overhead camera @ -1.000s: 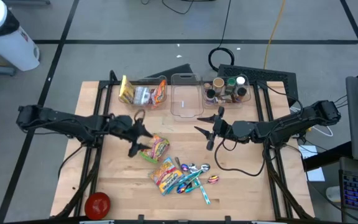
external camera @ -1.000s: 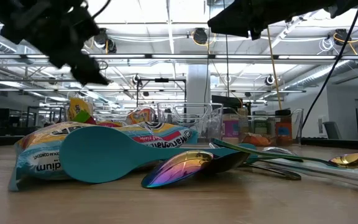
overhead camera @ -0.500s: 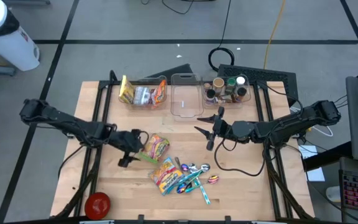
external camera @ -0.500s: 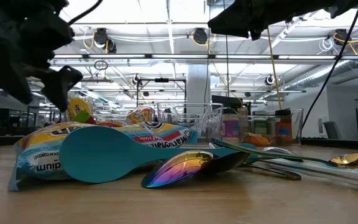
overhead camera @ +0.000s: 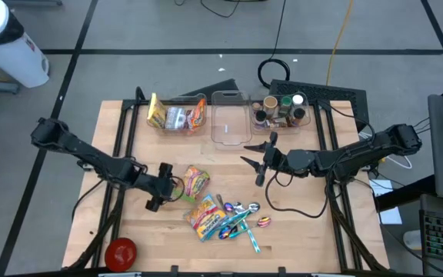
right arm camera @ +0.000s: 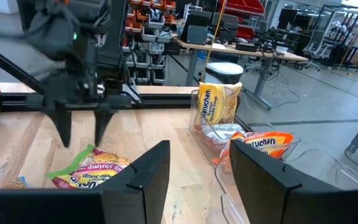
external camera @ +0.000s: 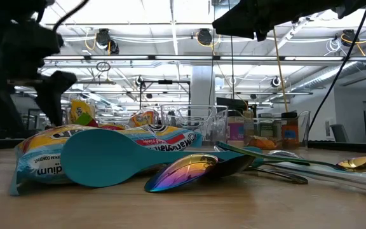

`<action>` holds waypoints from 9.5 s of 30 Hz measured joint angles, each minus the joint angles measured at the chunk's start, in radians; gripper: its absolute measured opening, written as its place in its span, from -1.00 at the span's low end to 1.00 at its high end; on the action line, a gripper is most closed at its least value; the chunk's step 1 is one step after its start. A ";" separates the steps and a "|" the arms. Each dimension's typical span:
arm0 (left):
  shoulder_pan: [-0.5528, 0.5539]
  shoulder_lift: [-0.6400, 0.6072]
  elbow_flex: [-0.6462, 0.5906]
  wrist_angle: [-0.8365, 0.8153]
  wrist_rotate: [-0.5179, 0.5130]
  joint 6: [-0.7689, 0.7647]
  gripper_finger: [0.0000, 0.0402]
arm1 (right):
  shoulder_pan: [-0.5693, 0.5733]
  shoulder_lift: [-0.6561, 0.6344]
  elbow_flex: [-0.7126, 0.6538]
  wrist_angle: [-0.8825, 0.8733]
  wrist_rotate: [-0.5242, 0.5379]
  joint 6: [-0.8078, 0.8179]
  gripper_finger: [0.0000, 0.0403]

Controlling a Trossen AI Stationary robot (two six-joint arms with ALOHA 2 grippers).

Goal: Pick & Place Food Item
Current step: Put the green noodle pack into the left transparent bin, then put the blue noodle pack into the left transparent bin

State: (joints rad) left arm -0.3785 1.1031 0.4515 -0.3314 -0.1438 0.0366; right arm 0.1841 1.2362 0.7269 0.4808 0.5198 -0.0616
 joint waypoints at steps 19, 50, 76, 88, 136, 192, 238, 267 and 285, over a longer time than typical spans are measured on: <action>-0.009 0.149 0.000 0.116 -0.186 0.038 0.09 | 0.001 0.000 0.000 0.000 -0.001 0.036 -0.23; 0.086 -0.057 0.337 -0.034 -0.474 0.196 -0.97 | 0.001 0.000 0.000 0.000 -0.001 0.058 -0.23; 1.038 -0.153 0.331 0.057 -0.182 0.525 -0.98 | 0.001 0.000 0.000 -0.008 -0.002 0.058 -0.23; 1.336 0.116 0.273 0.287 0.206 0.459 -0.97 | 0.001 0.000 0.000 -0.007 -0.002 0.049 -0.23; 1.305 0.172 0.273 0.104 0.290 0.130 -0.98 | 0.001 0.000 0.000 -0.007 -0.002 0.047 -0.23; 1.132 -0.178 0.273 -0.113 0.312 -0.179 0.34 | 0.001 0.000 0.000 -0.007 -0.002 0.051 -0.23; 0.084 0.415 0.274 0.348 0.368 -0.142 0.34 | 0.001 0.000 0.000 -0.019 -0.067 0.106 -0.23; -0.004 0.436 0.274 0.343 0.213 0.030 0.34 | -0.002 0.035 0.000 0.016 -0.182 0.102 -0.23; -0.008 0.499 0.273 0.379 0.250 0.033 -0.05 | -0.002 0.034 0.000 0.023 -0.182 0.101 -0.23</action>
State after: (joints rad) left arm -0.3862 1.6023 0.7246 0.0472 0.1065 0.0700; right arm 0.1823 1.2705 0.7265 0.5037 0.3380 0.0391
